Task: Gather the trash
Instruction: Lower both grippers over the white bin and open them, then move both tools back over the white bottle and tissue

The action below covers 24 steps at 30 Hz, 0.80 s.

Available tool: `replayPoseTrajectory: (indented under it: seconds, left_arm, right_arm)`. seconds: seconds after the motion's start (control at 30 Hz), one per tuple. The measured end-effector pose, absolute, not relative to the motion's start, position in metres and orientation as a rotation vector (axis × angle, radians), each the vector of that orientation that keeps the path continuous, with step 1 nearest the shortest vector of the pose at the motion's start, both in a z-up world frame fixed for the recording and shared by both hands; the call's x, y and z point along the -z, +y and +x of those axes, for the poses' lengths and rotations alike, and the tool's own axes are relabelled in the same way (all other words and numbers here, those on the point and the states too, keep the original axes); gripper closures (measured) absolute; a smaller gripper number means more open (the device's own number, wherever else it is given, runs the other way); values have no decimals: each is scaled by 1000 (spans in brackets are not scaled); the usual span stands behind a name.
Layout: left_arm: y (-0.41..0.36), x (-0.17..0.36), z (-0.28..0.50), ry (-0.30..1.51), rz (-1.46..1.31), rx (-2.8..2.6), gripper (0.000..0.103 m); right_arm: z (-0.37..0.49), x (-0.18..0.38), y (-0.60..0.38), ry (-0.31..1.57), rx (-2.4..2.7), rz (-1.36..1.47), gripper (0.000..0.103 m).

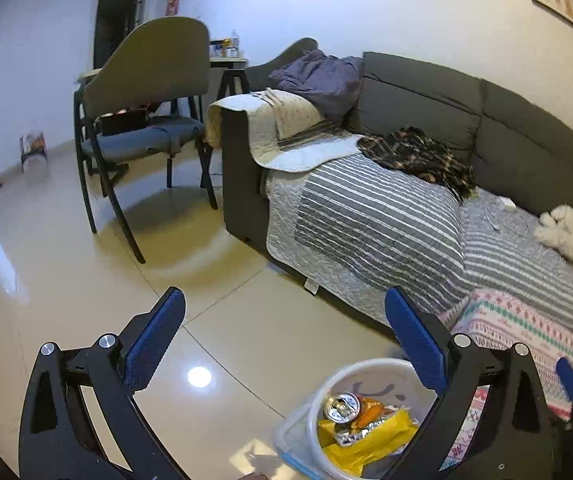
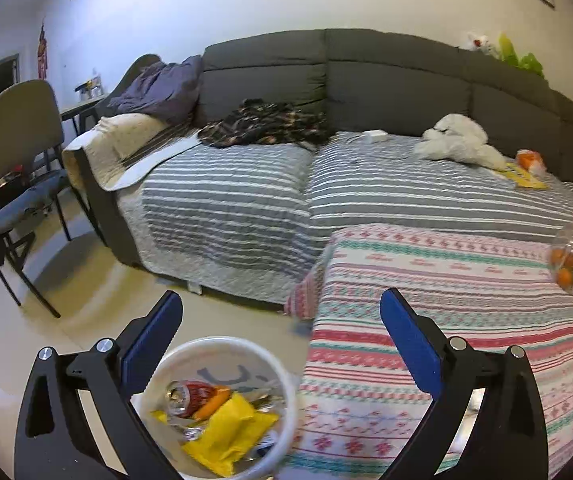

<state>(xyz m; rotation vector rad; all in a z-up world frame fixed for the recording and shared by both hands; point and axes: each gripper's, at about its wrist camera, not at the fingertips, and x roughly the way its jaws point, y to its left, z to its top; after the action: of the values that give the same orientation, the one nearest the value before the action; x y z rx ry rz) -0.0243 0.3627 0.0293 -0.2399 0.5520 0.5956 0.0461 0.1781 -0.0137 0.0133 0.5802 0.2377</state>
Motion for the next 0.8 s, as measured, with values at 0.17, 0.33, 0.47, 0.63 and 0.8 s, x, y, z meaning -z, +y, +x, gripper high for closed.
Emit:
replayPoseTrajectory:
  seconds: [0.17,0.33,0.47,0.63,0.8]
  left_arm:
    - [335,-24,-14,587,-202,-547,7]
    - [306,-19,-3,619,-192,-488,7]
    - [281,-15,6,636,-172,-449,7]
    - [246,-5,16,667,-140,-395,7]
    - [216,5,26,705,-130,-349,7]
  right_arm:
    - [48,9,152,573,-205,27,7]
    - [48,6,120,562,-165,29,7]
    - [49,7,93,561,-136,28,7]
    - [50,12,60,566,-97,43,7]
    - [52,21,27,581,-57,47,7]
